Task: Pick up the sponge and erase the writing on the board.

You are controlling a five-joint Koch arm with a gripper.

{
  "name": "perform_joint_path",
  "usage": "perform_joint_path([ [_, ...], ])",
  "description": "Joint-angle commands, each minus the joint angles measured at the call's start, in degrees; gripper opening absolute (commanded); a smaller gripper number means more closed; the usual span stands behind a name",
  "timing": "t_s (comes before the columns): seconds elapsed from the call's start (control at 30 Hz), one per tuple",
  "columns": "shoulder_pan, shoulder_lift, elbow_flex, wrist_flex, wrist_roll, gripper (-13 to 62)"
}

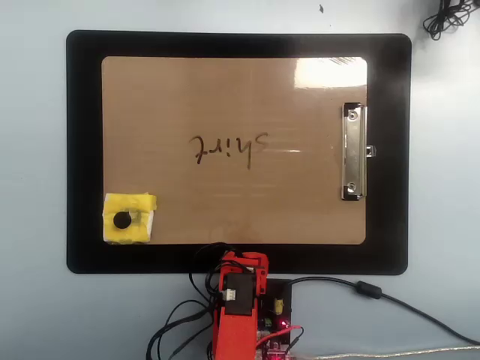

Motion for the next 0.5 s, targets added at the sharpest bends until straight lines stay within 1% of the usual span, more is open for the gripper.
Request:
perform_joint_path([
  [0.0, -7.03, 10.37, -0.44, -14.59, 0.18, 33.9],
  [0.13, -19.16, 10.2, 0.26, -31.55, -0.35, 33.8],
  [0.23, -28.21, 10.11, 0.79, -44.56, -3.25, 33.9],
  [0.33, -36.3, 10.11, 0.79, -54.4, -10.28, 33.9],
  [0.47, -44.3, 9.76, 0.35, -61.52, -20.13, 33.8],
])
